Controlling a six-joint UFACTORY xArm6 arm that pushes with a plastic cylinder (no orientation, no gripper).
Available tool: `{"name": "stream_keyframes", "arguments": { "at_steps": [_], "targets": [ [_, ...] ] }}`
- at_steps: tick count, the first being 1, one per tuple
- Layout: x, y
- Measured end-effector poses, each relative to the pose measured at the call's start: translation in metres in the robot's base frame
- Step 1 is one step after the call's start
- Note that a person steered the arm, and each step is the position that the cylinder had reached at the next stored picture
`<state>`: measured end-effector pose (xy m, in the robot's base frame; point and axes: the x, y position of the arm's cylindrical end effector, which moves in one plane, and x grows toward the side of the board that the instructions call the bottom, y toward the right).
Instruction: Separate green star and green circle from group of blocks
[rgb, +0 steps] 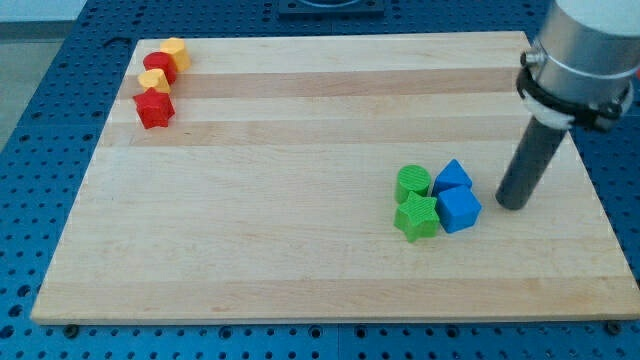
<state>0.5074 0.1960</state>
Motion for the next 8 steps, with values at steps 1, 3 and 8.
{"name": "stream_keyframes", "arguments": {
  "at_steps": [1,3,8],
  "targets": [
    [0.006,-0.027],
    [0.007,-0.121],
    [0.041,-0.197]
  ]
}}
